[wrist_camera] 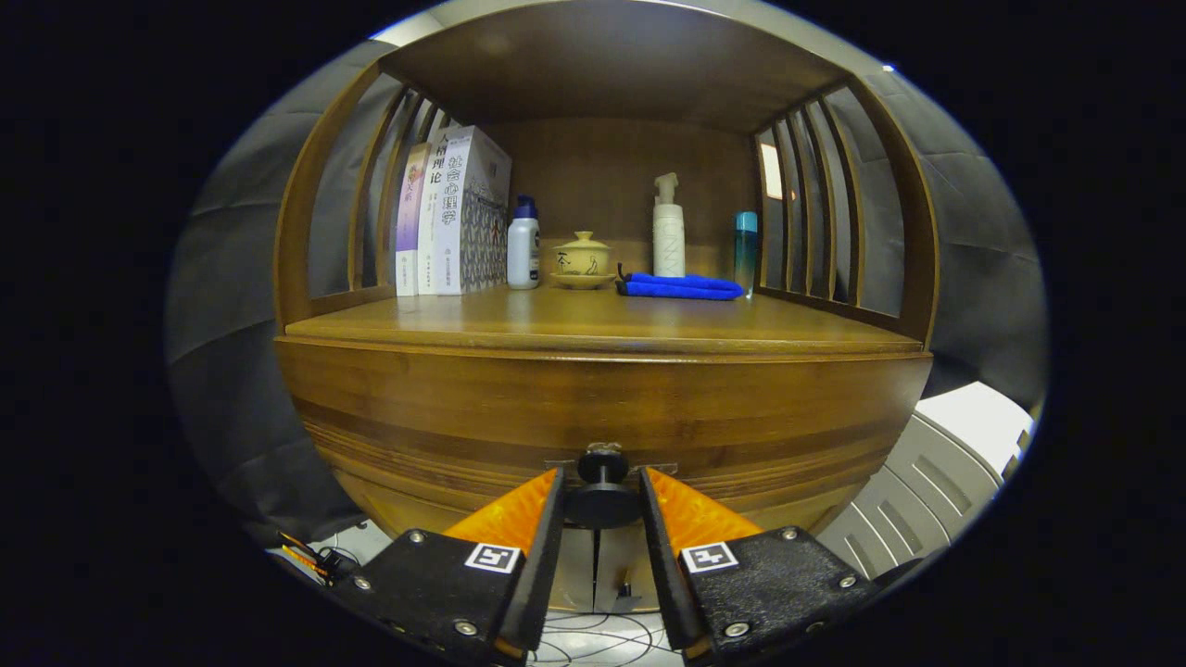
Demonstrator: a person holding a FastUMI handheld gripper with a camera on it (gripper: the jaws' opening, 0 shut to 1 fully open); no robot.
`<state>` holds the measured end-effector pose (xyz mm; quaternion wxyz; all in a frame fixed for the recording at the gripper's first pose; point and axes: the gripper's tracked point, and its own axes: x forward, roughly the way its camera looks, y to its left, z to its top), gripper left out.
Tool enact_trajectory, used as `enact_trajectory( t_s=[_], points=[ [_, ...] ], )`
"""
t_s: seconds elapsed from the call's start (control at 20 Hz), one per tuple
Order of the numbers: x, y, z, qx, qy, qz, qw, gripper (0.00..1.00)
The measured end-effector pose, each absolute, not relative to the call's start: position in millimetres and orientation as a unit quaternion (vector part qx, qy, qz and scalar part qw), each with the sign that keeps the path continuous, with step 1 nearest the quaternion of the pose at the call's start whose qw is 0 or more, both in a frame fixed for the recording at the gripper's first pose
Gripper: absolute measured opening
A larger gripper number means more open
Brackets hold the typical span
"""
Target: Pull open the drawer, take out the items inside it, and place them on the countertop above the cabinet.
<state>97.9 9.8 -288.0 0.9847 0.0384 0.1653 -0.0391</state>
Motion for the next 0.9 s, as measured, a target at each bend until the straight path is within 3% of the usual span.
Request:
enact_trajectory(
  t_s=[0.35, 0.9],
  points=[
    [96, 10, -291, 0.039, 0.156, -0.028, 0.987, 0.34],
    [47, 13, -286, 0.046, 0.155, -0.037, 0.986, 0.34]
  ],
)
